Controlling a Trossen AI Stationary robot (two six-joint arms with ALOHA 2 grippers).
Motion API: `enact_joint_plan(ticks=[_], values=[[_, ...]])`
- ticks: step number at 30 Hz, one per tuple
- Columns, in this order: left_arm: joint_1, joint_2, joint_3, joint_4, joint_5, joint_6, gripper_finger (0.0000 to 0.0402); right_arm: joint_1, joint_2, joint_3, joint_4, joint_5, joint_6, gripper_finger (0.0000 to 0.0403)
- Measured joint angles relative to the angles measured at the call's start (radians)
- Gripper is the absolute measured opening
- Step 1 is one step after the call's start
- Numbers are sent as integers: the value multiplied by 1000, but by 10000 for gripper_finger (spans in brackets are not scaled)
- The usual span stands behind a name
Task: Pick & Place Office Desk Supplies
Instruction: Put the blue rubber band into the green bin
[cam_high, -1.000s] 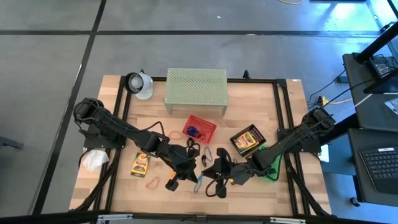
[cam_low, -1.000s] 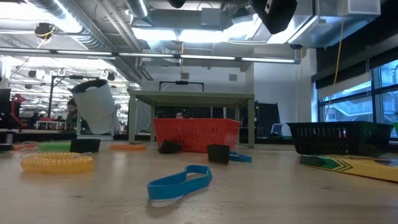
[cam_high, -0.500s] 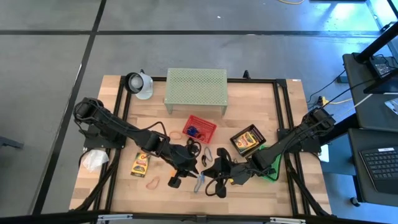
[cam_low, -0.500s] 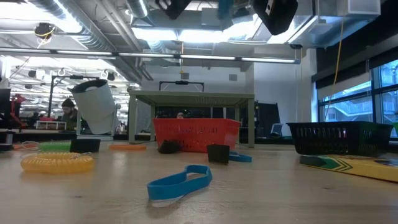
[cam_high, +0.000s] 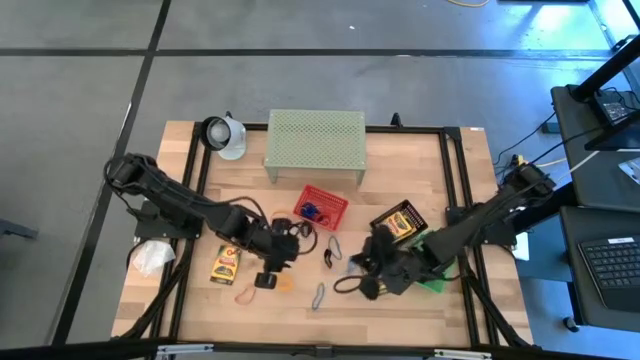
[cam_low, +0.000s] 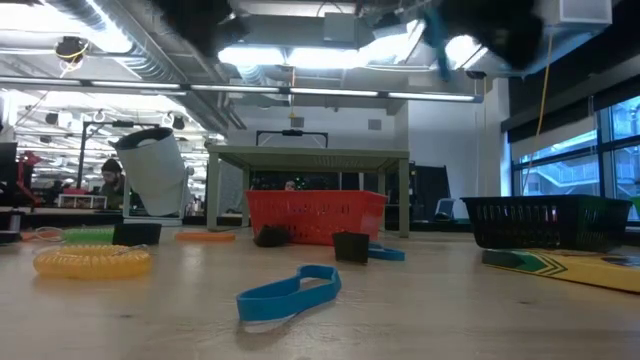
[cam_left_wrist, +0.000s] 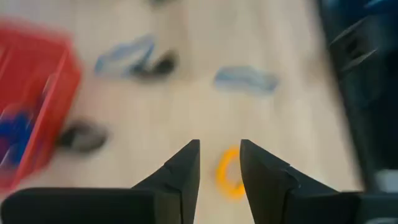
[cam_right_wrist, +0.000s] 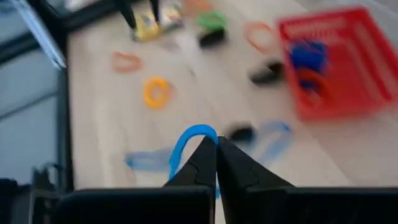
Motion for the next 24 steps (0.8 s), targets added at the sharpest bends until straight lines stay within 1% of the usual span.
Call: enact_joint_plan(ticks=[2,4,7,9,12,15,20,24], values=[[-25,5,-20,-48,-52,-24,99,21,-44,0,-136,2,96,0],[-54,4,-61,-42,-83,-26,93,49,-82,0,-286,3,212,0],[-96,-31,-155,88,-140,-44,86,103,-126,0,-496,-20,410,0],[-111,-64,-229,169,-153,-73,84,153,-140,0,-613,-60,539,0],[-121,-120,-334,280,-169,-137,85,219,-141,0,-713,-130,691,0],[-126,-180,-405,356,-170,-190,88,272,-139,0,-774,-194,810,0],[-146,-242,-448,335,-170,-236,84,327,-134,0,-837,-233,931,0],[-180,-246,-458,280,-169,-270,79,343,-102,0,-903,-316,1007,0]])
